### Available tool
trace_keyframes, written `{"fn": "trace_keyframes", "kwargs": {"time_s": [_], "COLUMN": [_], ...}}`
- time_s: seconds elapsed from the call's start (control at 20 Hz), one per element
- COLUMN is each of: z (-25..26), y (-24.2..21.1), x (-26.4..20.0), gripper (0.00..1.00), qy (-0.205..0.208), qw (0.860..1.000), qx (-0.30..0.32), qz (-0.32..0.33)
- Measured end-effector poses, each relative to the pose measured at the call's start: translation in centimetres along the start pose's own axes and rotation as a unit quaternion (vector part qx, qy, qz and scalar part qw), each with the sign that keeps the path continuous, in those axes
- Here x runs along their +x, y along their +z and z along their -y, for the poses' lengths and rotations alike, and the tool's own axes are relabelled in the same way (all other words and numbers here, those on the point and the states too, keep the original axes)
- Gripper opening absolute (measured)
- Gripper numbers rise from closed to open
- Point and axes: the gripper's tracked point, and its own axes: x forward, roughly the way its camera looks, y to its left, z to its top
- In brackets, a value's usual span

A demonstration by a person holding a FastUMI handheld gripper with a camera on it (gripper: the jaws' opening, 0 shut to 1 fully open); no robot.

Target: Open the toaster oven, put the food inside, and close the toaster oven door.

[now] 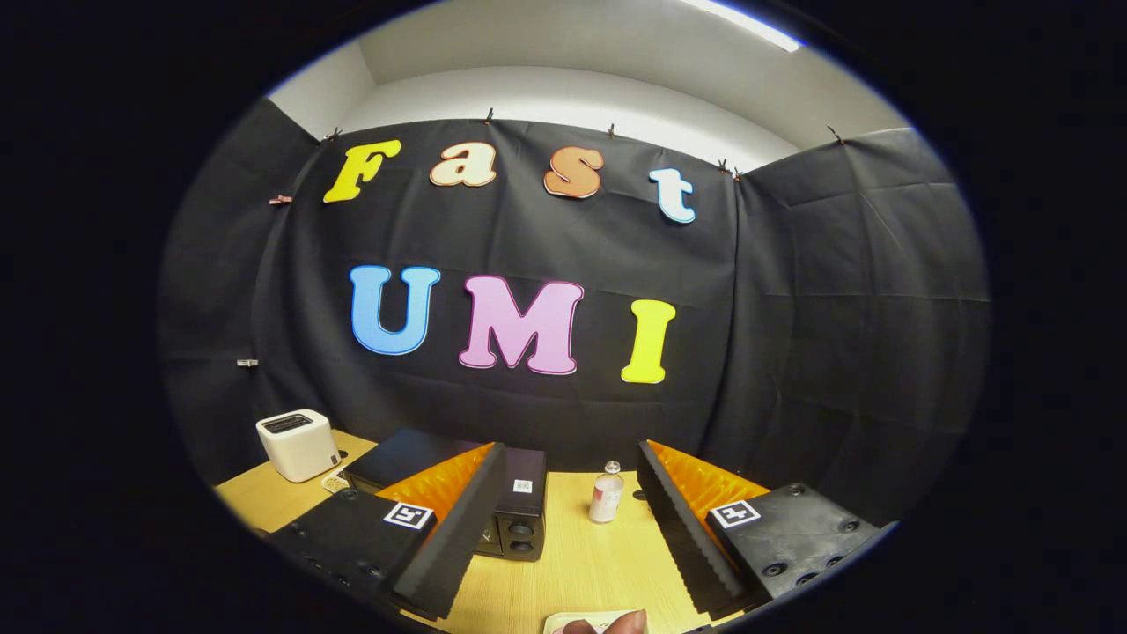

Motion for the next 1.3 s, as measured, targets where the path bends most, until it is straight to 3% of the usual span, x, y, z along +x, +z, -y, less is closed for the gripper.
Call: {"fn": "trace_keyframes", "kwargs": {"time_s": [0.4,0.75,1.3], "z": [-2.1,-8.9,-19.5], "y": [-0.4,-0.7,-8.7], "x": [0.7,2.9,8.4], "gripper": [0.98,0.98,0.98], "qy": [0.008,0.034,0.043], "qw": [1.000,0.999,0.999], "qx": [0.004,0.011,0.030], "qz": [0.000,0.013,-0.007]}}
